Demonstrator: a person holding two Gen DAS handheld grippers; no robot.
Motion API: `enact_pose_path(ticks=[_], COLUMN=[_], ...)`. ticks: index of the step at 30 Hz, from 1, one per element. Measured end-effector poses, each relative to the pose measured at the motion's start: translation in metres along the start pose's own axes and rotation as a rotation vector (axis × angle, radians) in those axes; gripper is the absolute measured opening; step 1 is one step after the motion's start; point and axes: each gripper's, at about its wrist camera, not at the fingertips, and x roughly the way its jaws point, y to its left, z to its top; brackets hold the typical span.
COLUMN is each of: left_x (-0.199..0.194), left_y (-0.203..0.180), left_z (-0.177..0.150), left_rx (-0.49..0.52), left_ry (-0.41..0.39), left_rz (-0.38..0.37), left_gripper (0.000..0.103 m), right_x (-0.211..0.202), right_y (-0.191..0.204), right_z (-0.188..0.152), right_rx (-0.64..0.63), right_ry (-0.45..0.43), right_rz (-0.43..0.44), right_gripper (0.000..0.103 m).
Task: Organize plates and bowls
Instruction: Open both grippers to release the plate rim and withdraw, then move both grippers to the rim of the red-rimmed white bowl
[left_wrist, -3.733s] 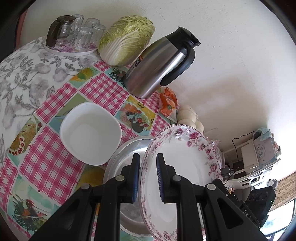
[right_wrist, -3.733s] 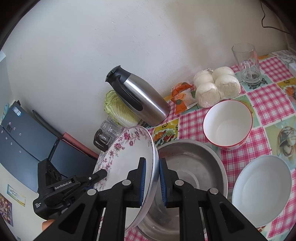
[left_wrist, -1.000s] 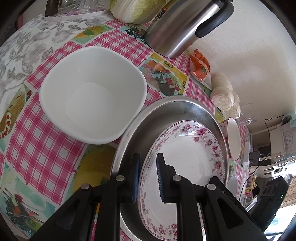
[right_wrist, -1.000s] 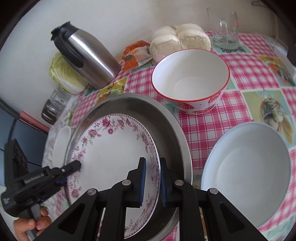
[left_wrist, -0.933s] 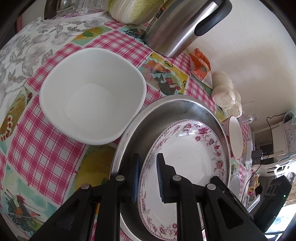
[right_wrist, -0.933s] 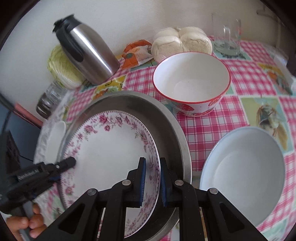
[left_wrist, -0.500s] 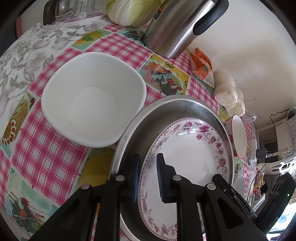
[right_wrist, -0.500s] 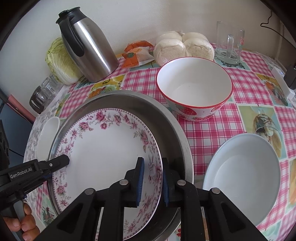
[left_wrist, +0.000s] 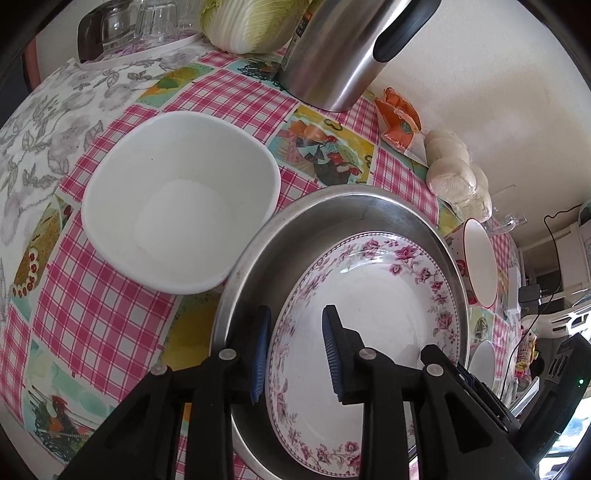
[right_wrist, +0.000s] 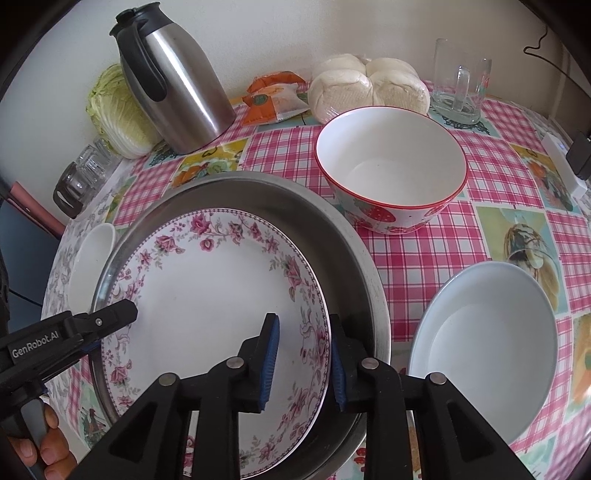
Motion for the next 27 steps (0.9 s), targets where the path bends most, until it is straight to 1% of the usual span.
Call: enact_pose_path(ticks=[2, 4, 9, 11, 13, 14, 16, 17, 18, 19, 20, 22, 24, 26, 27], left_x=[-0.005, -0.012, -0.031, -0.038, -0.043, -0.045, -0.045, -0.046, -0.046, -0.045, -0.045, -0.044, -0.043, -0.042, -0.042], left_y=[-0.001, -0.003, -0.008, -0.013, -0.017, -0.019, -0.022, -0.023, -0.024, -0.024, -0.025, -0.026, -0.028, -0.029, -0.029], left_z=[0.001, 0.002, 0.004, 0.005, 0.006, 0.006, 0.006, 0.006, 0.005, 0.005, 0.005, 0.005, 0.004, 0.004, 0.004], left_rx=[0.01, 0.019, 0.051, 0.076, 0.103, 0.116, 0.148, 0.159, 0.168, 0.175, 0.182, 0.2, 0.217, 0.228, 0.234], left_ry=[-0.018, -0.037, -0.076, -0.094, -0.106, -0.108, -0.107, -0.106, -0.105, -0.105, -0.105, -0.104, -0.103, -0.104, -0.106], left_rz=[0.003, 0.005, 0.014, 0.031, 0.06, 0.077, 0.116, 0.13, 0.142, 0.156, 0.17, 0.197, 0.222, 0.241, 0.248], left_gripper=[0.032, 0.033, 0.035, 0.046, 0.054, 0.058, 0.06, 0.064, 0.066, 0.072, 0.075, 0.075, 0.077, 0.082, 0.082], right_x=[-0.002, -0.008, -0.027, -0.036, -0.045, -0.049, -0.055, -0.057, -0.059, -0.061, -0.062, -0.063, -0.064, -0.064, -0.064], right_y=[0.0, 0.002, 0.004, 0.006, 0.006, 0.007, 0.009, 0.009, 0.01, 0.009, 0.009, 0.007, 0.006, 0.003, 0.001], right_z=[0.0, 0.003, 0.008, 0.01, 0.012, 0.012, 0.014, 0.015, 0.015, 0.016, 0.016, 0.017, 0.018, 0.018, 0.019], right_rx=[0.0, -0.009, -0.023, -0.025, -0.027, -0.029, -0.035, -0.035, -0.034, -0.032, -0.031, -0.027, -0.021, -0.009, -0.003], right_ry=[-0.007, -0.028, -0.071, -0.092, -0.115, -0.124, -0.135, -0.139, -0.144, -0.147, -0.15, -0.155, -0.161, -0.16, -0.158], right_rz=[-0.004, -0.012, -0.014, -0.018, -0.02, -0.023, -0.034, -0.042, -0.052, -0.059, -0.065, -0.076, -0.089, -0.089, -0.087], right_gripper=[0.03, 0.035, 0.035, 0.039, 0.055, 0.058, 0.064, 0.066, 0.071, 0.075, 0.077, 0.083, 0.087, 0.089, 0.09])
